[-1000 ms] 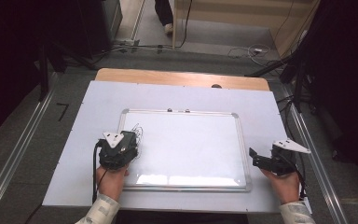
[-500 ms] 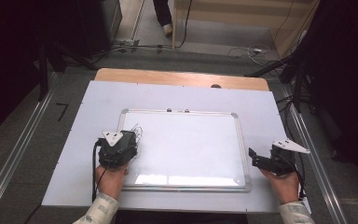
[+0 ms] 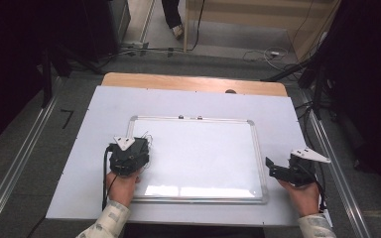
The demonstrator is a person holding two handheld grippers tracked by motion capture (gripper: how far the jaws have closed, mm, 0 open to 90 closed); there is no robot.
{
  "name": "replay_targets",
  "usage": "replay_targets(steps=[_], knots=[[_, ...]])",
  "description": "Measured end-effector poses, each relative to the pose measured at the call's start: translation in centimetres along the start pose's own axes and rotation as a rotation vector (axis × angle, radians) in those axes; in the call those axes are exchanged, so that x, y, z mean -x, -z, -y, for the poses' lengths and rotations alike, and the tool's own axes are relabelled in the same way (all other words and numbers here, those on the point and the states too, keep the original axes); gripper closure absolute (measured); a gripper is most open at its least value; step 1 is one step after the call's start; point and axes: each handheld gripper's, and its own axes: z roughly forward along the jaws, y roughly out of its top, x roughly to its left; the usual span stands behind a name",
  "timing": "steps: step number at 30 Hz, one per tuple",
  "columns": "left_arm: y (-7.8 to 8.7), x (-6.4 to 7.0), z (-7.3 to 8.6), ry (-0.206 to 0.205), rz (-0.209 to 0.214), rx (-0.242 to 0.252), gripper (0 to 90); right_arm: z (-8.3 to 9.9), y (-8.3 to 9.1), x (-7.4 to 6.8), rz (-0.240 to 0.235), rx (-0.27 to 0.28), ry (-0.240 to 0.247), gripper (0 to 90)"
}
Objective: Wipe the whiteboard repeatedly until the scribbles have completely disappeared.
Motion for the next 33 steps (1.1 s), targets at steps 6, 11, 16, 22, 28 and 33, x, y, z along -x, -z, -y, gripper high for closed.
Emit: replay_targets(steps=[6, 11, 16, 22, 28, 33], knots=[[-0.7, 0.4, -0.2, -0.018, -0.001, -0.004, 40.8, 0.0, 0.0, 0.0, 0.0, 0.0, 0.0, 5.6], [-1.2, 0.7, -0.3, -0.023, 0.006, -0.006, 40.8, 0.0, 0.0, 0.0, -0.002, 0.0, -0.001, 5.6], [-1.5, 0.9, -0.3, -0.025, 0.01, -0.011, 40.8, 0.1, 0.0, 0.0, -0.002, 0.001, 0.001, 5.6], [-1.6, 1.3, -0.2, -0.038, 0.014, -0.013, 40.8, 0.0, 0.0, 0.0, -0.002, 0.0, 0.001, 5.5], [-1.6, 1.7, -0.2, -0.052, 0.019, -0.014, 40.8, 0.0, 0.0, 0.0, -0.002, 0.001, 0.002, 5.6], [-1.7, 2.2, -0.1, -0.058, 0.035, -0.019, 40.7, 0.0, 0.0, 0.1, -0.002, 0.001, 0.002, 5.6]])
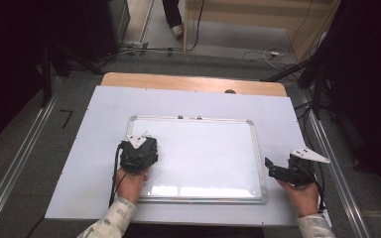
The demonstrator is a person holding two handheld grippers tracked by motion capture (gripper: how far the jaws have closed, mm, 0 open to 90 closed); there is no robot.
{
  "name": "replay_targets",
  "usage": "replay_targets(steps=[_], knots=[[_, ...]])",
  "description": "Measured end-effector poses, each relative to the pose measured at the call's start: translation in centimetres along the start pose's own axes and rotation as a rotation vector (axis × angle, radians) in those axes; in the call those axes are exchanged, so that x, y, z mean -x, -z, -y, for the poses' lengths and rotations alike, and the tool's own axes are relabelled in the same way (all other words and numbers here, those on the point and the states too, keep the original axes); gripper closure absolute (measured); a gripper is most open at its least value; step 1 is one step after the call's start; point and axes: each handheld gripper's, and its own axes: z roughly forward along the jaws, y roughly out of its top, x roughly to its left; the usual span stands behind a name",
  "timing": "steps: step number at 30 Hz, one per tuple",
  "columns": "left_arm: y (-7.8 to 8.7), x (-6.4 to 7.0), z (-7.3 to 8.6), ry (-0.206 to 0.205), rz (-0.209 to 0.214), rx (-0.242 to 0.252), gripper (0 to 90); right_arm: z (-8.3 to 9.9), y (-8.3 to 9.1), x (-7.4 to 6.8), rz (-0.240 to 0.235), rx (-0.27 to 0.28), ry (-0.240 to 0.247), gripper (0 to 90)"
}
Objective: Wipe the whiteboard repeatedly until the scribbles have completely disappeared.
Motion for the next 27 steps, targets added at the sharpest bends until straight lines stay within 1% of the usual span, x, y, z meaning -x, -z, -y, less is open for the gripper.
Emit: replay_targets(steps=[2, 5, 6, 11, 16, 20, 27], knots=[[0.0, 0.1, 0.0, -0.008, 0.006, -0.004, 40.8, 0.0, 0.0, 0.0, 0.0, -0.001, -0.002, 5.6], [-0.1, 0.4, 0.1, -0.01, 0.01, -0.003, 40.8, 0.0, 0.0, 0.0, 0.001, 0.0, -0.002, 5.6], [-0.2, 0.4, 0.1, -0.017, 0.01, -0.007, 40.8, 0.0, 0.0, 0.0, 0.001, 0.0, -0.001, 5.6], [-0.4, 0.8, 0.3, -0.021, 0.019, -0.013, 40.8, 0.0, 0.0, 0.0, 0.0, 0.0, -0.001, 5.6], [-0.5, 0.9, 0.4, -0.027, 0.009, -0.015, 40.8, 0.0, 0.0, 0.0, 0.0, 0.003, 0.0, 5.6], [-0.5, 1.1, 0.5, -0.04, -0.001, -0.011, 40.7, 0.0, 0.0, 0.0, 0.0, 0.0, -0.001, 5.6], [-0.5, 1.2, 0.6, -0.037, -0.01, -0.006, 40.5, 0.0, 0.1, 0.0, 0.003, 0.0, -0.003, 5.6]])
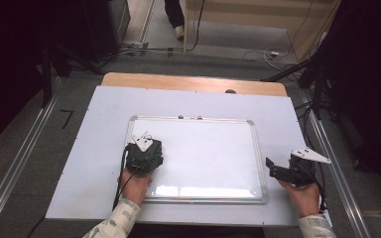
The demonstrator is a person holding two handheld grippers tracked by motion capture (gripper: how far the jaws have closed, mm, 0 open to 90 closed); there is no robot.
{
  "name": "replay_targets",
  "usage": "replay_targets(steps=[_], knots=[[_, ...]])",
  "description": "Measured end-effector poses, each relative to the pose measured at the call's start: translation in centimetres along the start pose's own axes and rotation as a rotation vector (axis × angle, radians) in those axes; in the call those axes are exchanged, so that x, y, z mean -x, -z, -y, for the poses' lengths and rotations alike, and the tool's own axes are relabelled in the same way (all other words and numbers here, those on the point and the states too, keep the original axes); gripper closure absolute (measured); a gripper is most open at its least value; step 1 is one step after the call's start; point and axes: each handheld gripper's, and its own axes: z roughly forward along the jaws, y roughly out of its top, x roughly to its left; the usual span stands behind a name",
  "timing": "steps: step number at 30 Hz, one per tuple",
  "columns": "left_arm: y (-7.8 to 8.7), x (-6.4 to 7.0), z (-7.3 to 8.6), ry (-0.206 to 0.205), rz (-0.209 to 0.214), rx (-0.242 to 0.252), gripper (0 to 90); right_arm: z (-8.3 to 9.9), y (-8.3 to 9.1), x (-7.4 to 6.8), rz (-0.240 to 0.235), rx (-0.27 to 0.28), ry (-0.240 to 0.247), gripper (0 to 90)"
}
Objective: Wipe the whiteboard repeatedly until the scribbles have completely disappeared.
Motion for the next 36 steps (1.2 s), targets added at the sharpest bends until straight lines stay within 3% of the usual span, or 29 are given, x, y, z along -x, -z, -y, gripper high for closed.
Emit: replay_targets(steps=[17, 36], knots=[[-0.1, -0.8, -0.1, -0.008, 0.032, -0.012, 40.9, 0.1, 0.2, 0.0, 0.001, 0.006, 0.003, 5.6], [-0.5, -2.4, -0.5, -0.001, 0.016, -0.016, 40.9, 0.1, 0.3, 0.1, 0.0, 0.004, 0.001, 5.6]])
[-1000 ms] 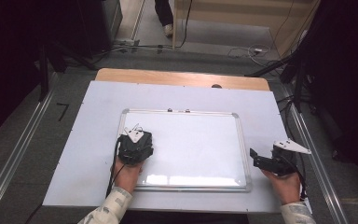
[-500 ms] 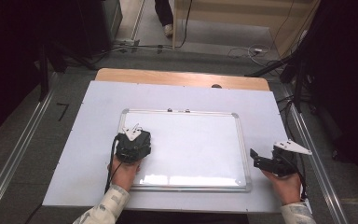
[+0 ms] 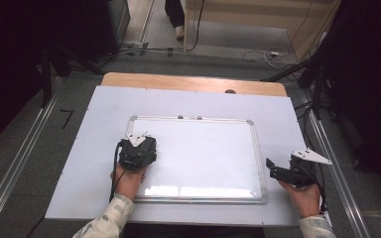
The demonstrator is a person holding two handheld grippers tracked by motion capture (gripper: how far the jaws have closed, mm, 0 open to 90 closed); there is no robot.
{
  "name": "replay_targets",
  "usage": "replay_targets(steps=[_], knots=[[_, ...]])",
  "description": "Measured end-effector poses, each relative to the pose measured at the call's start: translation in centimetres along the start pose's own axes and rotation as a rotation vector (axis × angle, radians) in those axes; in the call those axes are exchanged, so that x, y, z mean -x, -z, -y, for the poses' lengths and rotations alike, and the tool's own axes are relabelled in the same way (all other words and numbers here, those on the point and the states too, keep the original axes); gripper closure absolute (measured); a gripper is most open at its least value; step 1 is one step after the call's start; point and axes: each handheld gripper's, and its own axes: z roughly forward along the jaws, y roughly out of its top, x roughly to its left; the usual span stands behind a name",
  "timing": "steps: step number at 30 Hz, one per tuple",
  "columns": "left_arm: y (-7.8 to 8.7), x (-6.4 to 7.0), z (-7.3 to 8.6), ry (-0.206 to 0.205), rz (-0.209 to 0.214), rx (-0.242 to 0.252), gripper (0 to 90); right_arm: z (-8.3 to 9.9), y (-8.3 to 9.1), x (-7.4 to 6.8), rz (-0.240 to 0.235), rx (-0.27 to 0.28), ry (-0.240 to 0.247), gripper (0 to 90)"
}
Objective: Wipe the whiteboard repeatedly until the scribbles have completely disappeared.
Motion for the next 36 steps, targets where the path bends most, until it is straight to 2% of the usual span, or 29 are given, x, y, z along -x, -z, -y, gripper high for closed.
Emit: replay_targets(steps=[12, 17, 24, 36], knots=[[-0.2, -1.1, -0.3, 0.022, -0.024, 0.0, 40.8, 0.0, 0.1, 0.1, 0.0, 0.001, -0.002, 5.6], [-0.2, -1.2, -0.3, 0.018, -0.027, -0.003, 40.8, 0.0, 0.1, 0.1, 0.002, 0.002, -0.003, 5.6], [-0.2, -0.9, -0.3, 0.014, -0.03, -0.006, 40.9, -0.1, 0.1, 0.1, 0.0, 0.004, -0.006, 5.6], [-0.3, 0.8, -0.3, -0.008, -0.014, -0.006, 40.8, -0.1, 0.1, -0.1, -0.001, 0.008, 0.005, 5.6]])
